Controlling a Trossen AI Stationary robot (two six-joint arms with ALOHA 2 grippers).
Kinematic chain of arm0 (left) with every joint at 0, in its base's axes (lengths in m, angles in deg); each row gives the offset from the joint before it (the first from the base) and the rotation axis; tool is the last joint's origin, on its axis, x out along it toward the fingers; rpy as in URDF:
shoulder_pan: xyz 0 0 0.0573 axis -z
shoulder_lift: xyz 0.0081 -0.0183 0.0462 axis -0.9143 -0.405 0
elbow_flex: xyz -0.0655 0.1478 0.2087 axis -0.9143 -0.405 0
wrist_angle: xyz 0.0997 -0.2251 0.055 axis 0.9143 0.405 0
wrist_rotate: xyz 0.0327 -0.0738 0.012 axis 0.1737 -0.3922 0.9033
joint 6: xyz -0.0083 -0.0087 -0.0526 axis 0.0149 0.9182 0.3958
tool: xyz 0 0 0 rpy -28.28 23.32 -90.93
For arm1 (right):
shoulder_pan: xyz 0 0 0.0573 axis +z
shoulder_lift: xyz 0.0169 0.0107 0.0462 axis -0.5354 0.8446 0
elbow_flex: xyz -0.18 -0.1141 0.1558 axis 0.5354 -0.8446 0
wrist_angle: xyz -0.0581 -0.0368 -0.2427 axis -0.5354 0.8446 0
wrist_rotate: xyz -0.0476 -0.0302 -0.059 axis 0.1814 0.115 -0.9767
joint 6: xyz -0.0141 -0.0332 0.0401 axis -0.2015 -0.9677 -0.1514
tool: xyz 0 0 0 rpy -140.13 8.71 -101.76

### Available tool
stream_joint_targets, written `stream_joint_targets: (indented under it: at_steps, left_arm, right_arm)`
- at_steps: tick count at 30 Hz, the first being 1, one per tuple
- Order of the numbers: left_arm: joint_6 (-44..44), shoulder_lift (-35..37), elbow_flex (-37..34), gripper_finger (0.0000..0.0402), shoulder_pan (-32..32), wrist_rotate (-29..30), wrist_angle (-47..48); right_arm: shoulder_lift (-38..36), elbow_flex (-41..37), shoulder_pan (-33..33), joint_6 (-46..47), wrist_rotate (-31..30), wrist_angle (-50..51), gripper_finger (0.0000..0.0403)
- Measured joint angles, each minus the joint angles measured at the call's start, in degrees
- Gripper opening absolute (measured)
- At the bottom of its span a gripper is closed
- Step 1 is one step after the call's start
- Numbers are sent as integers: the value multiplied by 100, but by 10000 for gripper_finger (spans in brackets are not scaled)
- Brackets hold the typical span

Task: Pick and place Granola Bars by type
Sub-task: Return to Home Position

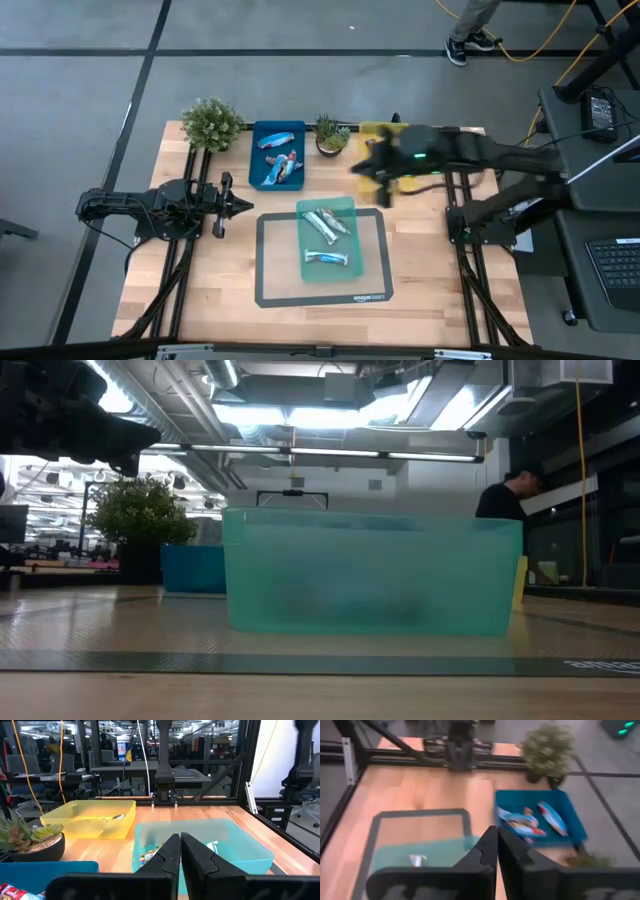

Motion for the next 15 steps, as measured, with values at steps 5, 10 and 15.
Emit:
stream_joint_targets:
  at_steps: [5,10,15]
  left_arm:
    - [0,0,2,9,2,0,0]
    - [0,0,0,12,2,0,2]
    - [0,0,2,11,2,0,2]
  right_arm:
    - [-2516,-2929,-364,179,294,-1531,8]
    - [-4655,-5888,-301,469,1009,-4312,5]
    - [-6209,-8001,-146,1004,1789,-6238,7]
